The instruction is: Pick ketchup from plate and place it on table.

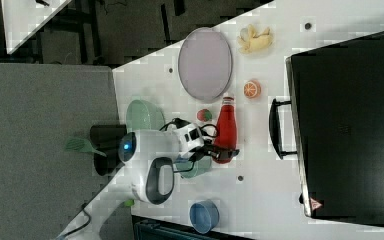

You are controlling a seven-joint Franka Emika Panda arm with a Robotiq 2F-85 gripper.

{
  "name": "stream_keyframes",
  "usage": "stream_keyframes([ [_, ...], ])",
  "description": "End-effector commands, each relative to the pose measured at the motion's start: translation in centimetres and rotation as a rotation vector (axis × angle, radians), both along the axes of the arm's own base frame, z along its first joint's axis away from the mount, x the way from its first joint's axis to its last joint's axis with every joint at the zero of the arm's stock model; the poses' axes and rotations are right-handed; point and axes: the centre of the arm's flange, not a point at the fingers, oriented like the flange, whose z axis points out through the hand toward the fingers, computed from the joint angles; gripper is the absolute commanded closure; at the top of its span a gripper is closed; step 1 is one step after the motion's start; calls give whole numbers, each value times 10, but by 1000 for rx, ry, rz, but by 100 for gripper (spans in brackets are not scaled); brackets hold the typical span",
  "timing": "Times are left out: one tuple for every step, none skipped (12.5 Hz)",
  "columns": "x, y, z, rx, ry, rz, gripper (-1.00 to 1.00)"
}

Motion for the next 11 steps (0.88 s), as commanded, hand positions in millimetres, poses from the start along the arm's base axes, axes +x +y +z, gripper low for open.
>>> stream_keyframes([
  [21, 7, 14, -6, -115, -31, -36],
  [19, 8, 9, -5, -113, -31, -56],
  [18, 9, 7, -4, -110, -28, -78],
  [21, 11, 11, -4, -123, -24, -100],
  [25, 13, 21, -4, -141, -19, -100],
  [28, 15, 32, -5, -146, -16, -100],
  [32, 16, 49, -7, -156, -35, -100],
  [39, 17, 71, -10, -163, -89, -100],
  [43, 20, 98, -15, -154, -142, -100],
  [48, 24, 128, -21, -143, -183, -100],
  [53, 28, 162, -25, -152, -229, -100],
])
